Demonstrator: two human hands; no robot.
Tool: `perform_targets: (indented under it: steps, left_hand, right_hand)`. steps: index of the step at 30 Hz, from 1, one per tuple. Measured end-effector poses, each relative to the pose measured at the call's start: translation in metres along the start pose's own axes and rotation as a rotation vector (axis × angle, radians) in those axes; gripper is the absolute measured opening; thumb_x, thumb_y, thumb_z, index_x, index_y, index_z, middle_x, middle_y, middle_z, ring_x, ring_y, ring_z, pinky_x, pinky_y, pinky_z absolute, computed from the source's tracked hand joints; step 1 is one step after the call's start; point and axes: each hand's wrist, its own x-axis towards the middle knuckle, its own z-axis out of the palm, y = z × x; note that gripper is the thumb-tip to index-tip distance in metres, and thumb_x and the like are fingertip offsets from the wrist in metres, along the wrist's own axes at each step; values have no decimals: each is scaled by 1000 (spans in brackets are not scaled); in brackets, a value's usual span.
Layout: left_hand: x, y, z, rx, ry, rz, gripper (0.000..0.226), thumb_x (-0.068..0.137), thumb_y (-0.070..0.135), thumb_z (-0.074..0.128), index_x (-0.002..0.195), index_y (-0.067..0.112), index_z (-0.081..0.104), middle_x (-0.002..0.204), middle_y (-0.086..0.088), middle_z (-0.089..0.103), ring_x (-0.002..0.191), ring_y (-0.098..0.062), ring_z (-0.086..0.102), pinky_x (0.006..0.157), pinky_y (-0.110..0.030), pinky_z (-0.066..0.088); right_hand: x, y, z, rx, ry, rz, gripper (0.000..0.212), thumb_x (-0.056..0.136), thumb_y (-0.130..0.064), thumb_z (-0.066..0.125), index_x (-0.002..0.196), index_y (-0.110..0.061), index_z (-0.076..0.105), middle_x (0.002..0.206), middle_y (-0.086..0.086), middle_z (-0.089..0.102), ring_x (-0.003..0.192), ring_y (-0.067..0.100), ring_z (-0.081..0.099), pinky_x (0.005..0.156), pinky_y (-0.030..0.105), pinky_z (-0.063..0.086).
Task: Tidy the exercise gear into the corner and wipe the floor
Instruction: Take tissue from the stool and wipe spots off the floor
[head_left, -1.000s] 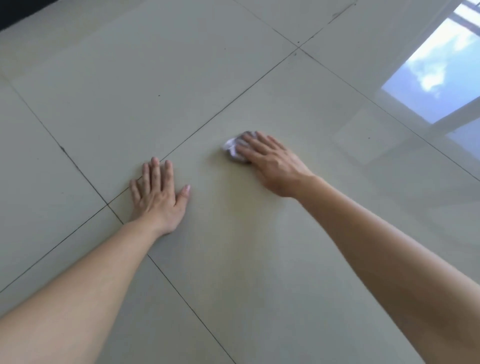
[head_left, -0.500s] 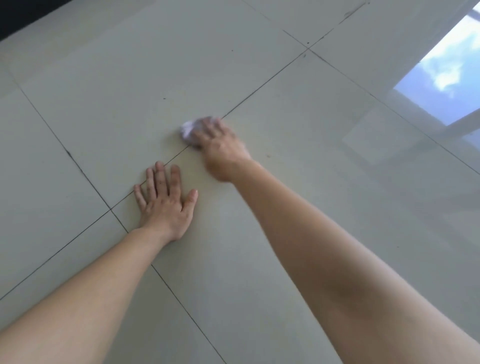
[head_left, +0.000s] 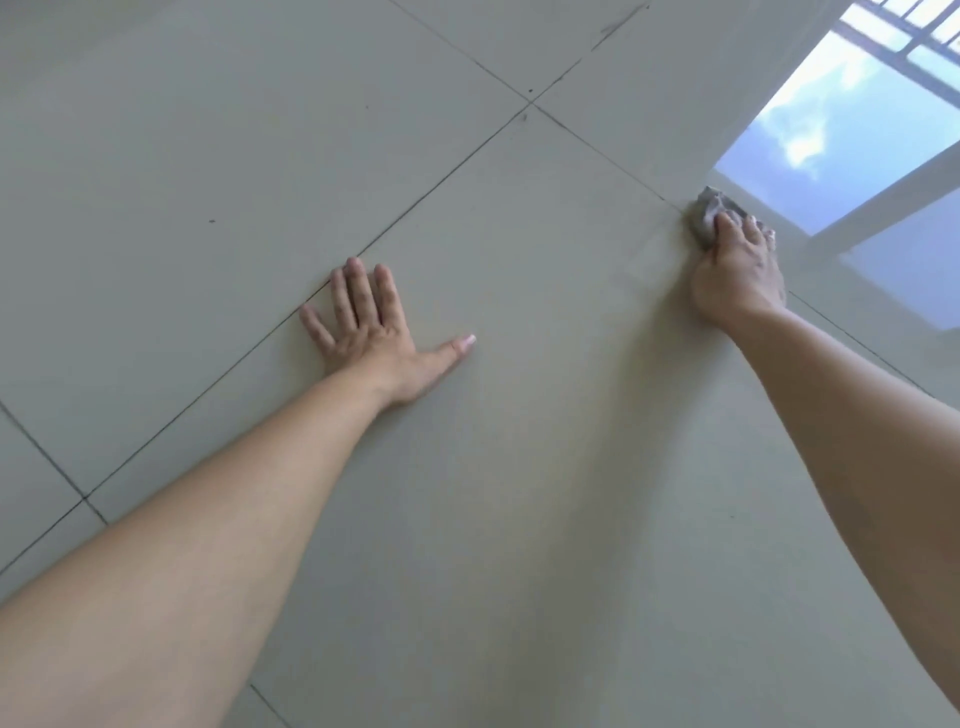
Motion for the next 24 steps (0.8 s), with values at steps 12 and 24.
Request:
perform_targets:
  steps: [12, 24]
  left_hand:
    - [-3, 6, -7, 44, -131, -34, 160, 36, 105, 38, 144, 14, -37, 152, -6, -43, 137, -22, -45, 113, -58, -20]
    - [-1, 3, -9, 53, -172, -4, 157, 39, 106, 34, 139, 13, -44, 144, -9, -53, 131, -24, -52, 111, -61, -21]
  right_hand:
    - [-55, -200, 80, -119, -302, -1165, 53, 104, -20, 31, 157, -26, 26, 165, 0, 18, 153, 25, 8, 124, 37, 8]
    - [88, -189, 39, -26, -51, -265, 67, 88, -6, 36, 154, -18, 28, 162, 9, 23, 150, 32, 15, 122, 44, 19]
